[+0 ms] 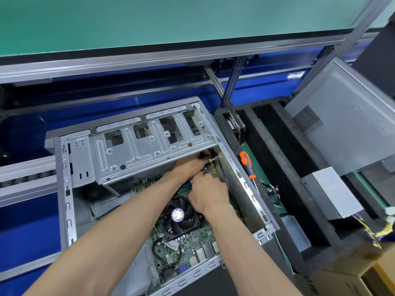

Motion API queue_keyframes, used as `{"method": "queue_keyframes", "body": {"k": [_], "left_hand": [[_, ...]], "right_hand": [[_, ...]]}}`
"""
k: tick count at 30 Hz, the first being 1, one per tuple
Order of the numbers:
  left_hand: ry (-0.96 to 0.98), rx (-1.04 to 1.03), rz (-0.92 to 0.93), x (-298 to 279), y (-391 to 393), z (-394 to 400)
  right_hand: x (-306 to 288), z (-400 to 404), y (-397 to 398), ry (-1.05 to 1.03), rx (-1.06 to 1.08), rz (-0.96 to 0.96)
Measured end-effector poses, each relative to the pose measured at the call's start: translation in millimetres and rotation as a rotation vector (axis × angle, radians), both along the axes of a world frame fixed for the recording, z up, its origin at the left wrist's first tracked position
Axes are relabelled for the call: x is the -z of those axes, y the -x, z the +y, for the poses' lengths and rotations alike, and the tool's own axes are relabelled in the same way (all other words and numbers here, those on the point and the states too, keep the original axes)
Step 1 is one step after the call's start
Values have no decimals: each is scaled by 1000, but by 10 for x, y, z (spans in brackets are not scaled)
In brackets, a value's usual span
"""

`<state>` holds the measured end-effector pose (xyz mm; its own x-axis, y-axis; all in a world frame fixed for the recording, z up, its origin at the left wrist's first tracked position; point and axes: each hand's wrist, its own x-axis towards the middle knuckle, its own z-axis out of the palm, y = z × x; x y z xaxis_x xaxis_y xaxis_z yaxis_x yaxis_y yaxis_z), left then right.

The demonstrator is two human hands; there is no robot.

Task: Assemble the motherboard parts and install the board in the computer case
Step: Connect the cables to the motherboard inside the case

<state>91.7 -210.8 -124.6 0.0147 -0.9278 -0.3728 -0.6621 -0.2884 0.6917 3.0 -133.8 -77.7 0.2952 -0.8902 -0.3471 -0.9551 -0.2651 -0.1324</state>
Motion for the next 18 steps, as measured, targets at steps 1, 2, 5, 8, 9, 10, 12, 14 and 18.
{"method": "queue_keyframes", "body": {"k": [1,2,5,8,9,10,12,14,18], "left_hand": [[-19,16,17,24,-6,-10],[-37,29,41,-15,-5,-3],[-22,38,65,1,5,-7],[17,-12,-28,-15,-5,22],[11,19,-26,-4,-10,27],[3,48,-21,-5,-10,29],[2,75,-25,8,-14,31],[41,82,-57,2,-19,37],[50,28,-6,5,-22,37]], "right_hand": [[4,1,0,3,1,-2],[7,0,1,5,3,-5],[5,0,3,2,11,-16],[5,-2,2,-4,13,-18],[5,-2,2,-6,14,-16],[5,-3,2,-7,15,-15],[6,-3,3,-4,18,-17],[9,0,1,3,17,-18],[19,3,0,16,11,-16]]}}
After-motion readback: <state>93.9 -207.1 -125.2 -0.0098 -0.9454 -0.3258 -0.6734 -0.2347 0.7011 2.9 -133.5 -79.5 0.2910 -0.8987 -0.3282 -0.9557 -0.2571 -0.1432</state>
